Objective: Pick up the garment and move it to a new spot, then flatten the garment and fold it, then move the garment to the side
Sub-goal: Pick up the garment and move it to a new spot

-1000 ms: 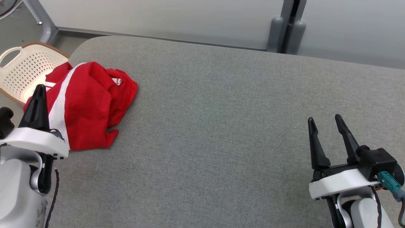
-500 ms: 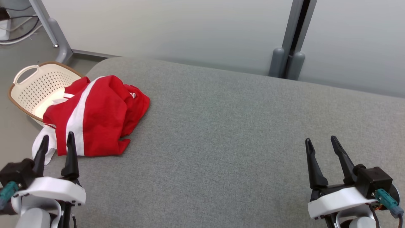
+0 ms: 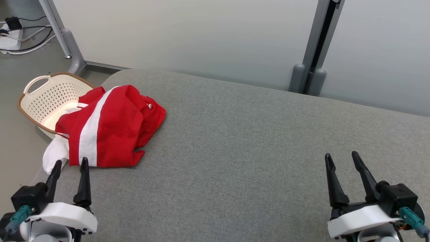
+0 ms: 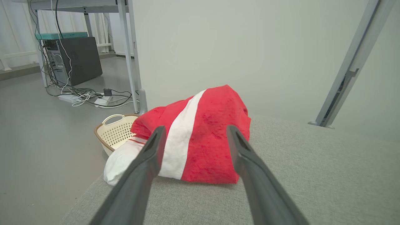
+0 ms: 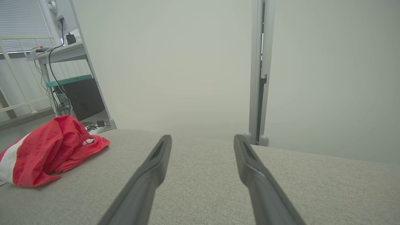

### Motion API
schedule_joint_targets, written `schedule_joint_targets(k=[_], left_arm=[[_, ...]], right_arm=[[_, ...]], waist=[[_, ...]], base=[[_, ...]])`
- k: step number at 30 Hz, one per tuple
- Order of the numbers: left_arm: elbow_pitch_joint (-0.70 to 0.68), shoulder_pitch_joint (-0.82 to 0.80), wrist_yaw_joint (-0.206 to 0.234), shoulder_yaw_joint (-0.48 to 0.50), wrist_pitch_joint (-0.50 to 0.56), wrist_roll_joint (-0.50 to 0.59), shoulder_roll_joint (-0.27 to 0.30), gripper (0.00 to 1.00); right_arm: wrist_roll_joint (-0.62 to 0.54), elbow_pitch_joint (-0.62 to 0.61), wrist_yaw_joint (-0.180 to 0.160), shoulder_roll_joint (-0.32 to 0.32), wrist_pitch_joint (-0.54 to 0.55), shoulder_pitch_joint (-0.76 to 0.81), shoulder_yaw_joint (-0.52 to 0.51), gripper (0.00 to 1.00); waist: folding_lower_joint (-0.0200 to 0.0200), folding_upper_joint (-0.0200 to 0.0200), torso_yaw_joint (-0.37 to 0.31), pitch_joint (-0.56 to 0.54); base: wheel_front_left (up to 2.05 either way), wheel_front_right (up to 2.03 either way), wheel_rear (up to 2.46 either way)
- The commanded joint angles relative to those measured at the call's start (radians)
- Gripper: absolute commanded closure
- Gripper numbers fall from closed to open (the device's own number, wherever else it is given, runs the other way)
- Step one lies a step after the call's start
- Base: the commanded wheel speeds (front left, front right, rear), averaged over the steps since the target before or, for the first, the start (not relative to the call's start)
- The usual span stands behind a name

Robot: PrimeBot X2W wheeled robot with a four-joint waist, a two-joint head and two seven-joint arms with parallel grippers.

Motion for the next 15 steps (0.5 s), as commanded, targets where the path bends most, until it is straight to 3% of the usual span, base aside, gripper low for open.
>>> schedule_joint_targets(k=[1,9,15], left_arm=[[0.001,0.0,-0.002,-0.002,-0.004,0.004,-0.001,0.0],[0.006,-0.023,-0.008,0.002,-0.004,0.004,-0.005,0.0],[0.04,-0.112,-0.027,-0.031,0.001,-0.003,0.0,0.0]], right_arm=[[0.004,-0.007,0.0,-0.003,0.001,0.008,-0.004,0.0],[-0.004,-0.014,0.0,-0.003,0.006,0.004,-0.011,0.0],[-0.029,-0.043,0.0,-0.003,0.033,-0.03,-0.008,0.0]], waist=[[0.0,-0.0001,0.001,0.0],[0.0,-0.0001,0.011,0.012],[0.0,-0.0001,0.015,0.079]], base=[[0.0,0.0,0.0],[0.0,0.0,0.0],[0.0,0.0,0.0]])
